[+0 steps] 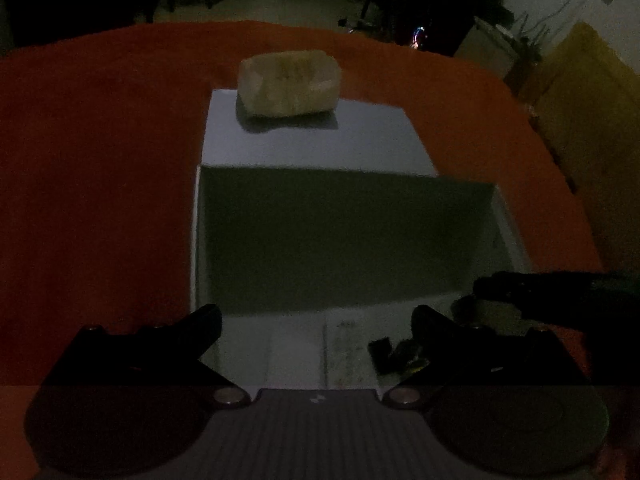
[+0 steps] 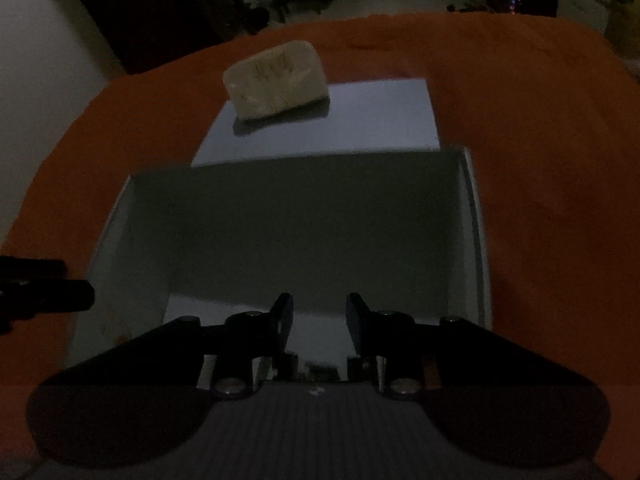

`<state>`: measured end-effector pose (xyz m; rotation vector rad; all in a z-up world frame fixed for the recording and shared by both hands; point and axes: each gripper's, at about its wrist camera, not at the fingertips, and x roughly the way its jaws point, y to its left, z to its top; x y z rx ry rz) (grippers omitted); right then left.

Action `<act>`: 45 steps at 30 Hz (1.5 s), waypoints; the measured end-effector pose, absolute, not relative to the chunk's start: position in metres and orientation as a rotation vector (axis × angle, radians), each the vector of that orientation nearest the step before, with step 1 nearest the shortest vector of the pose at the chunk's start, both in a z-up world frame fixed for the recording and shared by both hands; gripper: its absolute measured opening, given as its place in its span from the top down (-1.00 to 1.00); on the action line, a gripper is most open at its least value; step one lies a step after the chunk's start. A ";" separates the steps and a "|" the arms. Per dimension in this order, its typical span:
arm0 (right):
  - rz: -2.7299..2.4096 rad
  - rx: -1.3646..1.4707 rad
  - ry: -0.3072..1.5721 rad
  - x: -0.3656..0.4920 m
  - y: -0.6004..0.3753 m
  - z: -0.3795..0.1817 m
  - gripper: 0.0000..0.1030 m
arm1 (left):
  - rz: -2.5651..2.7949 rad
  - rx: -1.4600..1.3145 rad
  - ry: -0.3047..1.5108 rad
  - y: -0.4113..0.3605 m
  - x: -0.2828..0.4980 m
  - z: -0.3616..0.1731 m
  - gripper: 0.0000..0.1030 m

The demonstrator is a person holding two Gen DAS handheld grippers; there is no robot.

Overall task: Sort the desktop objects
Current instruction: 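Withdraw the open right tool from the box toward the paper bag, then grasp the cat-print paper bag with the left tool while the right tool grasps its other side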

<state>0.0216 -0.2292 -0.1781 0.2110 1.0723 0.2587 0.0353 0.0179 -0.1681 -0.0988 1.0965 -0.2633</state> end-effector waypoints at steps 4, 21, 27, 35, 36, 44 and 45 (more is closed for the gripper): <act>0.291 0.229 1.057 0.048 -0.235 -0.167 0.36 | -0.303 -0.126 1.073 0.022 0.056 -0.157 -1.00; 0.359 0.397 0.962 0.194 -0.255 -0.151 -0.24 | -0.215 0.042 0.989 0.011 0.205 -0.165 -1.00; 0.372 0.401 0.976 0.255 -0.242 -0.171 -0.24 | -0.193 0.045 1.014 0.005 0.251 -0.193 -1.00; 0.396 0.364 1.038 0.299 -0.221 -0.214 -0.24 | -0.126 -0.077 1.036 0.010 0.281 -0.224 -1.00; 0.399 0.371 1.044 0.303 -0.220 -0.219 -0.24 | -0.124 -0.070 1.032 0.007 0.286 -0.227 -1.00; 0.305 0.425 1.039 0.336 -0.229 -0.250 -0.16 | -0.042 -0.086 0.922 0.001 0.314 -0.242 -0.99; 0.305 0.431 1.045 0.340 -0.229 -0.254 -0.12 | -0.041 -0.099 0.925 0.002 0.317 -0.245 -0.99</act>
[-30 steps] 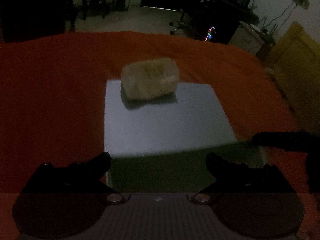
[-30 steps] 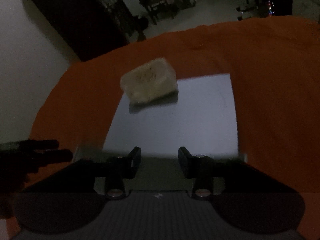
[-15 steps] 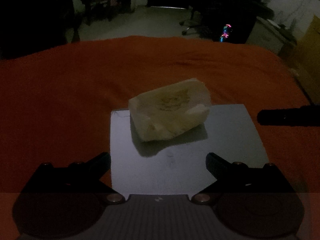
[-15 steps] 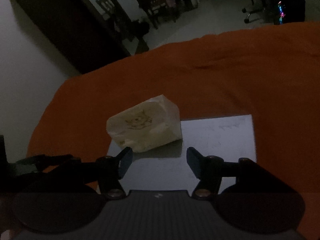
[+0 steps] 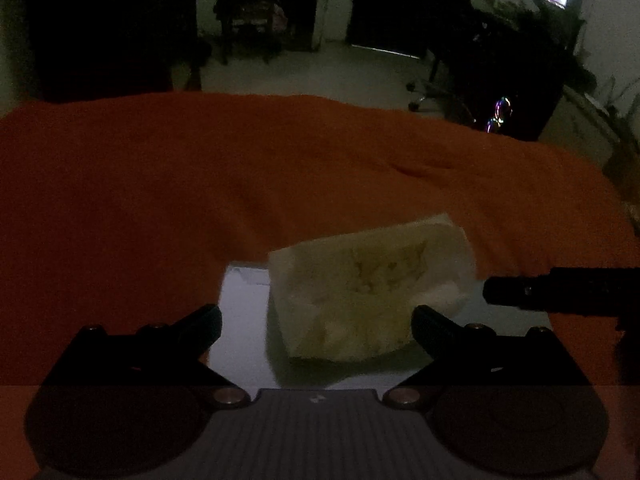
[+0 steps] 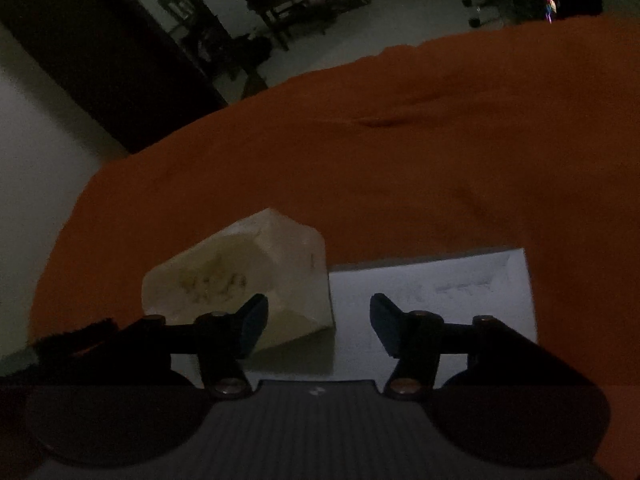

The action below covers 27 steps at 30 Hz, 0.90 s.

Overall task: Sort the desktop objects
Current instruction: 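Grasp the cat-print paper bag with the left tool while the right tool grasps its other side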

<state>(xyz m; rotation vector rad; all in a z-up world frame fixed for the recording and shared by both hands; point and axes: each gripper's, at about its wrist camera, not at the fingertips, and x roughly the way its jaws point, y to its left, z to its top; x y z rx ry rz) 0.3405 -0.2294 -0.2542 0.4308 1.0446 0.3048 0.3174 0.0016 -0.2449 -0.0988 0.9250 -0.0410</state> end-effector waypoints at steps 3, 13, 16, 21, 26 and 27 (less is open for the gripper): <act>0.326 0.421 1.037 0.349 -0.227 -0.260 -0.07 | -0.044 -0.133 0.932 0.000 0.326 -0.254 -0.99; 0.415 0.377 1.045 0.356 -0.202 -0.267 0.42 | -0.040 -0.215 0.938 0.006 0.336 -0.262 -0.54; 0.385 0.339 1.056 0.354 -0.196 -0.271 0.78 | -0.083 -0.230 0.996 0.010 0.339 -0.272 0.55; 0.324 0.428 1.082 0.346 -0.201 -0.274 0.83 | -0.089 -0.251 0.995 0.021 0.333 -0.277 0.69; 0.259 0.496 1.137 0.321 -0.204 -0.265 0.83 | -0.111 -0.233 1.001 0.020 0.320 -0.270 0.76; 0.253 0.502 1.140 0.313 -0.204 -0.262 0.83 | -0.117 -0.226 1.007 0.021 0.317 -0.268 0.76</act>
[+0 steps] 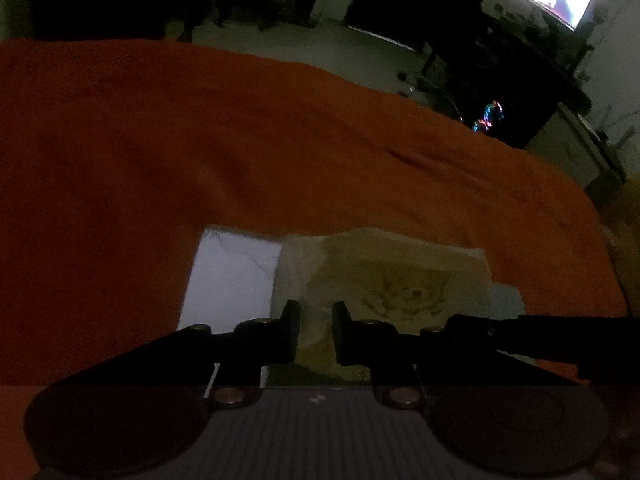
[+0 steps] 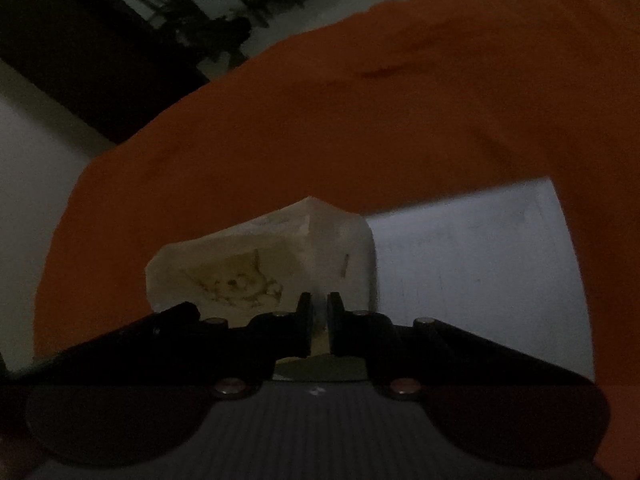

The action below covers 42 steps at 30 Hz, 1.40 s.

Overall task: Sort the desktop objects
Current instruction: 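Grasp the cat-print paper bag with the left tool while the right tool grasps its other side, then lift the paper bag with both tools and carry it over the box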

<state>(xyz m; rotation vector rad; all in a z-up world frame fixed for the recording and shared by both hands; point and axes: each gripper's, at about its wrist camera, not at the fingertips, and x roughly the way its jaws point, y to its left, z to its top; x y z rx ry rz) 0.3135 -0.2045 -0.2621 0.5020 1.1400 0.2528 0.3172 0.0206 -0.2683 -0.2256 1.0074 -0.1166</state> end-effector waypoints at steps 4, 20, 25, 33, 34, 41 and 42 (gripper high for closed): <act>0.240 0.499 1.154 0.283 -0.205 -0.252 0.83 | -0.149 -0.214 1.043 0.023 0.296 -0.260 0.76; 0.229 0.592 1.030 0.206 -0.209 -0.183 0.83 | -0.190 -0.199 0.980 0.028 0.224 -0.185 0.76; 0.219 0.584 0.960 0.161 -0.204 -0.156 0.83 | -0.211 -0.230 0.983 0.025 0.191 -0.168 0.76; 0.246 0.569 0.894 0.099 -0.209 -0.132 0.83 | -0.243 -0.242 0.919 0.025 0.124 -0.133 0.76; 0.251 0.567 0.890 0.090 -0.211 -0.131 0.83 | -0.252 -0.237 0.912 0.024 0.116 -0.130 0.76; 0.221 0.601 0.921 0.033 -0.225 -0.150 0.83 | -0.323 -0.171 0.988 -0.001 0.071 -0.153 0.76; 0.216 0.608 0.942 0.025 -0.226 -0.155 0.83 | -0.319 -0.169 1.008 -0.003 0.066 -0.160 0.76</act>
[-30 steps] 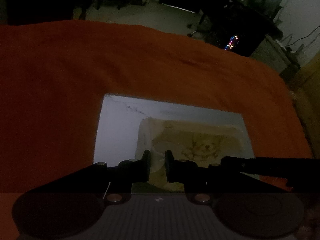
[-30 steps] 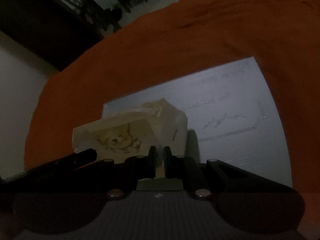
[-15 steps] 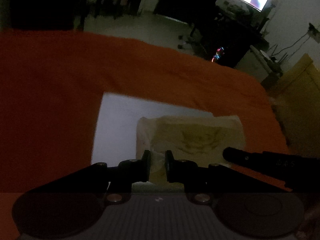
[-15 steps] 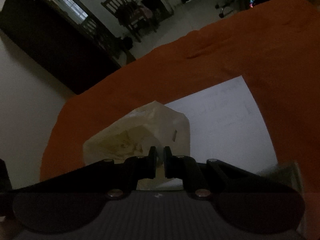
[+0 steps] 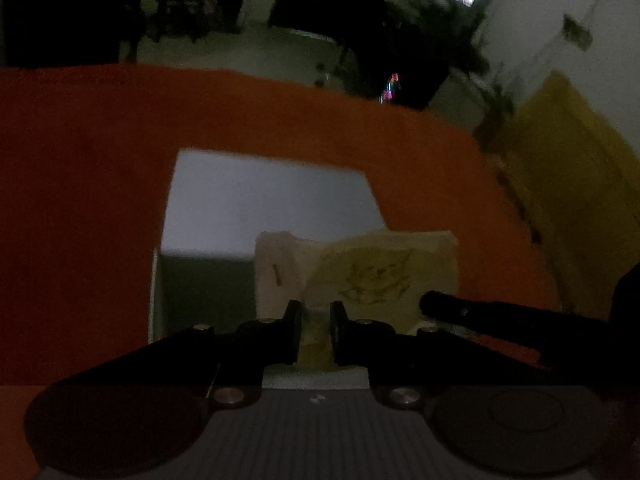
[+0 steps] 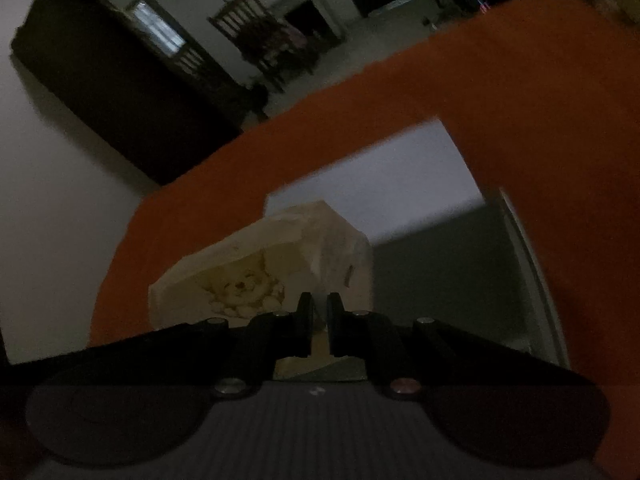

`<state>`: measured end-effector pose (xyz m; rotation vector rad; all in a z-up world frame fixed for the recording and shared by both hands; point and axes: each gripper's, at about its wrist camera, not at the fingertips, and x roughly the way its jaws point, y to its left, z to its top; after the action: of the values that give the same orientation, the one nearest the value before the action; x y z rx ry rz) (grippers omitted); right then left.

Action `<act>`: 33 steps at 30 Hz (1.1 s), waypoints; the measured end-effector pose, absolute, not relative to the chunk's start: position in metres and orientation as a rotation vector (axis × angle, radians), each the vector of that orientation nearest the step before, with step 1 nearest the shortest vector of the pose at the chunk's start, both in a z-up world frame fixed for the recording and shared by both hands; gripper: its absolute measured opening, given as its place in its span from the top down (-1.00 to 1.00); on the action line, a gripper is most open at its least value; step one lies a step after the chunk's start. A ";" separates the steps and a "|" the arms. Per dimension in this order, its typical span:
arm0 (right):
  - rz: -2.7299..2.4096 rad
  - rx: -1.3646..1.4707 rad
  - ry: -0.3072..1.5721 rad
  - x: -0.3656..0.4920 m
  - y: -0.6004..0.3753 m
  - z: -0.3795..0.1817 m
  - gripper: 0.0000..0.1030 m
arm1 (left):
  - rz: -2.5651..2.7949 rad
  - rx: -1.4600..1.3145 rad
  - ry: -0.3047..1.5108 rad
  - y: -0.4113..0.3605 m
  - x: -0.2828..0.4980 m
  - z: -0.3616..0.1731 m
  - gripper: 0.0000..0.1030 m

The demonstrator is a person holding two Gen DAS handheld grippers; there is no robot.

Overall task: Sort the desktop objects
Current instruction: 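Lift the paper bag with both tools and carry it over the box, then lower the bag into the box and open both tools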

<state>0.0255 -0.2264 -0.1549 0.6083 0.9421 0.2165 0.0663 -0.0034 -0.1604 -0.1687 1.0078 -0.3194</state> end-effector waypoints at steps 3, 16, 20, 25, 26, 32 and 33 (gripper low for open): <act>0.191 0.620 1.008 0.006 -0.228 -0.177 0.83 | -0.302 -0.148 1.072 -0.010 0.052 -0.190 0.76; 0.163 0.480 1.126 -0.026 -0.207 -0.220 0.83 | -0.246 -0.060 1.221 -0.026 0.027 -0.252 0.76; 0.163 0.420 1.128 -0.029 -0.203 -0.221 0.82 | -0.244 -0.051 1.221 -0.031 0.030 -0.255 0.76; 0.168 0.381 1.138 -0.036 -0.200 -0.227 0.80 | -0.231 -0.026 1.219 -0.031 0.026 -0.257 0.76; 0.169 0.376 1.143 -0.037 -0.199 -0.228 0.78 | -0.225 -0.025 1.218 -0.031 0.025 -0.257 0.76; 0.168 0.343 1.140 -0.042 -0.195 -0.230 0.71 | -0.224 -0.013 1.232 -0.033 0.021 -0.261 0.76; 0.167 0.341 1.139 -0.041 -0.194 -0.231 0.70 | -0.224 -0.012 1.234 -0.033 0.021 -0.261 0.75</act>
<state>-0.0413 -0.1943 -0.2306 0.3406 1.1394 0.1673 0.0208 -0.0331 -0.2609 -0.0118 1.2344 -0.2243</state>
